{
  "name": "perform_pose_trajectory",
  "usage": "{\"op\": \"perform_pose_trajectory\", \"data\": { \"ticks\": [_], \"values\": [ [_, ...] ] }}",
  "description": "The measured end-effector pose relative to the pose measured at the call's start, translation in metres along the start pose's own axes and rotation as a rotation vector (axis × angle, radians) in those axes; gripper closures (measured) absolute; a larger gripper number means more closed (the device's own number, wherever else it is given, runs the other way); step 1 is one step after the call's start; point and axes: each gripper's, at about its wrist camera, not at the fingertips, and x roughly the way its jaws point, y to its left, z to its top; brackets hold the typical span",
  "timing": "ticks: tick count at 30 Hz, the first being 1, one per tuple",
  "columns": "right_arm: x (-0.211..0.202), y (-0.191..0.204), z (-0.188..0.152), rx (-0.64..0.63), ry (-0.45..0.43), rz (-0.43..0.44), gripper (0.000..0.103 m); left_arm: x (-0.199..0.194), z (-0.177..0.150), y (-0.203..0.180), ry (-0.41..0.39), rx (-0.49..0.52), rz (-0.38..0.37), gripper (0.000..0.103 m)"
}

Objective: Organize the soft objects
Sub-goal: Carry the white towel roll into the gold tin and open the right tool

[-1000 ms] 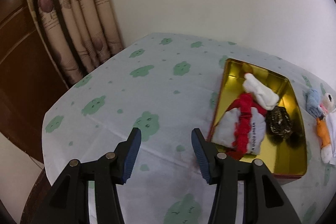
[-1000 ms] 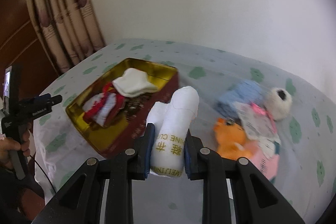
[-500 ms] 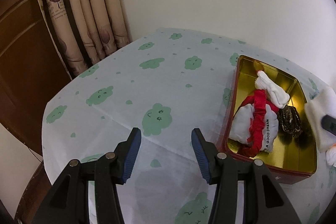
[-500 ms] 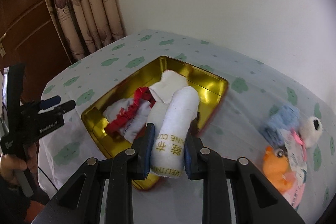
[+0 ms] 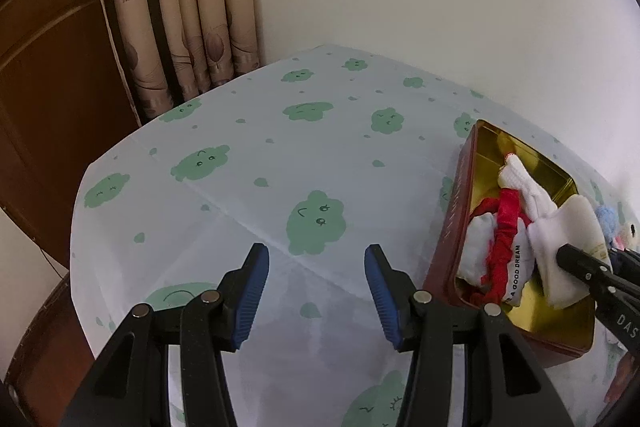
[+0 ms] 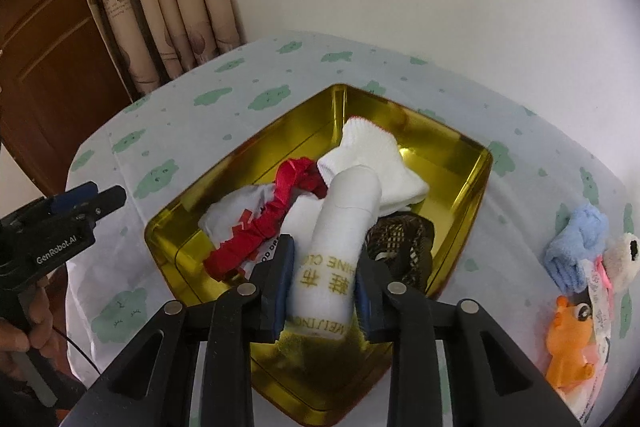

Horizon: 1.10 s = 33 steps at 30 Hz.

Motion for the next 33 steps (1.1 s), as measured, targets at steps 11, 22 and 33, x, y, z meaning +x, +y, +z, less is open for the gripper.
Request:
{"op": "perform_pose_trajectory", "data": {
  "ticks": [11, 22, 33],
  "values": [
    [-0.012, 0.008, -0.005, -0.025, -0.046, -0.038, 0.032, 0.002, -0.001, -0.001, 0.017, -0.001, -0.018, 0.052],
    [-0.047, -0.002, -0.015, 0.017, -0.080, -0.036, 0.024, 0.002, -0.003, -0.005, 0.027, 0.020, -0.014, 0.052],
    [-0.089, -0.062, -0.057, 0.106, -0.090, -0.147, 0.023, 0.002, -0.004, -0.006, 0.019, 0.027, 0.013, 0.052]
  ]
}}
